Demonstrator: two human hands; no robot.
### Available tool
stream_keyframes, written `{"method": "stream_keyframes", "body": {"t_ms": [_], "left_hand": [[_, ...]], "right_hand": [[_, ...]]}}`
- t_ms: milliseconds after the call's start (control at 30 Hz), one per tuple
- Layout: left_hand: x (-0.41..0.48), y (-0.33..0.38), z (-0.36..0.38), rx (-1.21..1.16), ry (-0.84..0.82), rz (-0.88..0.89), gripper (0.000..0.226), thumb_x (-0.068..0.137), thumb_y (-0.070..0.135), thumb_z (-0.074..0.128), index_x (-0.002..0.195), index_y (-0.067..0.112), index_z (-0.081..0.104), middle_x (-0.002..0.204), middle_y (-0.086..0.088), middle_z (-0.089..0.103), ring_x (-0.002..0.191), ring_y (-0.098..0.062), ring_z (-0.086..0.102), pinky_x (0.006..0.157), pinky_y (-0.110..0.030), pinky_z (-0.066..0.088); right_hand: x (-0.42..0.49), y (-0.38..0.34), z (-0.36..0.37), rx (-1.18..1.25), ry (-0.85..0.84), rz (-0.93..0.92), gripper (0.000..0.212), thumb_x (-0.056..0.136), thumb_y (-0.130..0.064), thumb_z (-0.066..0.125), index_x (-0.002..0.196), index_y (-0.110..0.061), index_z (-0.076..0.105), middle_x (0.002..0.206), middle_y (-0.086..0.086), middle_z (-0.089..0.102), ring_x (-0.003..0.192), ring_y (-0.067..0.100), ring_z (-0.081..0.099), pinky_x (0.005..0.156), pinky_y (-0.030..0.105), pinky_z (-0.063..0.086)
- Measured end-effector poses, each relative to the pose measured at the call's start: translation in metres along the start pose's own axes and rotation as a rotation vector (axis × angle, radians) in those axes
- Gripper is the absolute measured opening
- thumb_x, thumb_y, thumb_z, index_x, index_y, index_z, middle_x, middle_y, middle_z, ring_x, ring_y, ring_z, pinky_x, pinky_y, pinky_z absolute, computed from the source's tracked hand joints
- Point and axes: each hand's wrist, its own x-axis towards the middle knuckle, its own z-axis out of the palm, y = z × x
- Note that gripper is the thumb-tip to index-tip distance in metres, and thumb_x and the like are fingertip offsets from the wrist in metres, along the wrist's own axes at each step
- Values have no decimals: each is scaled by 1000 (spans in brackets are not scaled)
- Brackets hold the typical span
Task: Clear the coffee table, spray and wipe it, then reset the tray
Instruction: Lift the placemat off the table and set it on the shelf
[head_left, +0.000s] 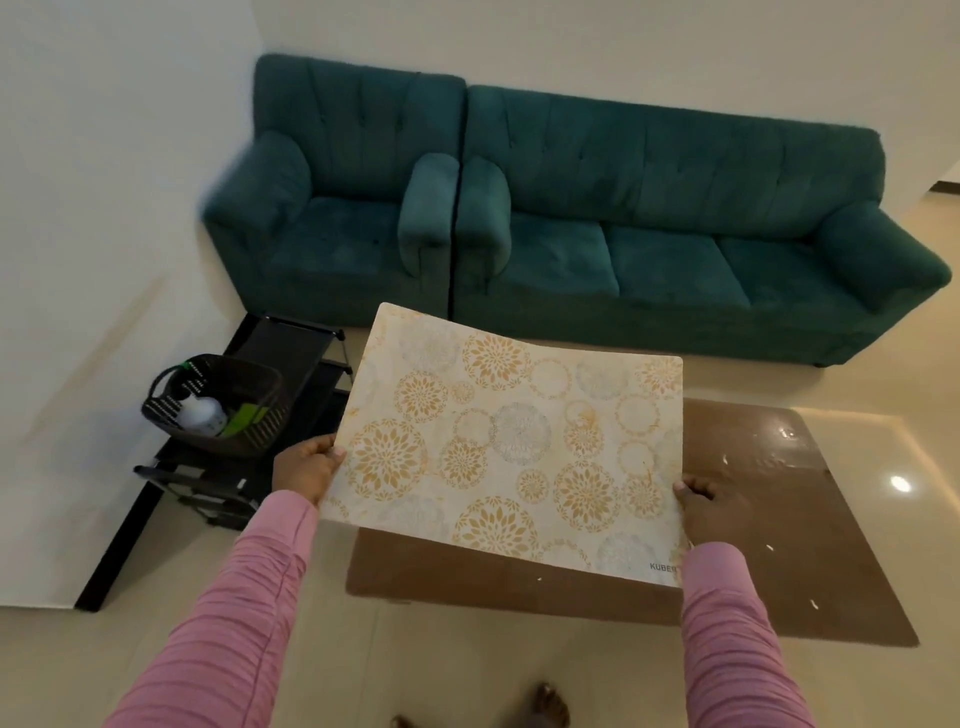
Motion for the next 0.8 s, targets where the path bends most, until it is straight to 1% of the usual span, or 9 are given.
{"method": "stream_keyframes", "body": {"t_ms": [100,200,300,367,433,533,633,733,800], "left_hand": [[18,3,-33,47,8,19,31,95,7,59,125,8,63,125,-12,62,96,-22,54,86,-31,42],[37,7,-61,56,32,23,31,95,7,58,126,7,63,118,-7,61,97,-21,51,87,-29,39],[56,10,-81,47,55,17,31,95,7,58,126,6,63,125,-8,61,97,-20,51,87,-27,38],[71,14,-95,59,71,16,32,95,7,58,128,5,61,124,-7,59,99,-20,50,87,-25,36],[88,18,-109,73,77,18,34,95,8,59,129,6,60,128,-8,58,104,-23,52,88,-26,36],[123,29,-130,83,97,16,35,94,12,60,129,10,61,135,-8,56,111,-26,55,91,-28,39],[156,42,-148,73,92,11,34,94,11,60,128,9,62,120,-3,57,106,-26,57,93,-30,43],[187,57,-166,90,99,-22,33,93,10,62,126,9,64,123,-8,62,109,-30,61,99,-35,47],[203,64,-175,75,111,-39,34,94,10,62,128,8,62,122,-8,61,114,-30,59,97,-30,44]], "right_hand": [[-17,-7,30,-14,-20,-2,20,88,-7,64,106,1,69,104,17,68,88,24,56,84,33,43],[-25,-21,62,6,-33,1,15,87,-5,64,100,2,69,100,20,68,85,25,57,82,34,44],[-29,-39,93,-15,-38,-22,18,87,-7,64,102,1,69,99,19,68,85,24,57,84,34,45],[-29,-49,115,-35,-49,-37,18,88,-10,64,103,-3,70,98,15,68,86,24,58,87,34,44],[-28,-60,137,-59,-58,-42,19,88,-14,64,105,-7,70,99,11,68,91,27,60,91,33,44],[-26,-75,177,-49,-86,-26,25,88,-15,64,111,-6,69,109,13,68,104,33,61,101,40,43],[-27,-94,215,-61,-76,-27,26,88,-15,65,112,-8,69,113,14,67,105,34,60,99,41,44],[-26,-112,252,-79,-101,3,26,89,-16,64,113,-7,68,113,14,67,107,34,59,94,36,42],[-26,-126,274,-82,-112,4,25,89,-15,64,111,-5,68,108,13,66,106,34,59,90,34,42]]}}
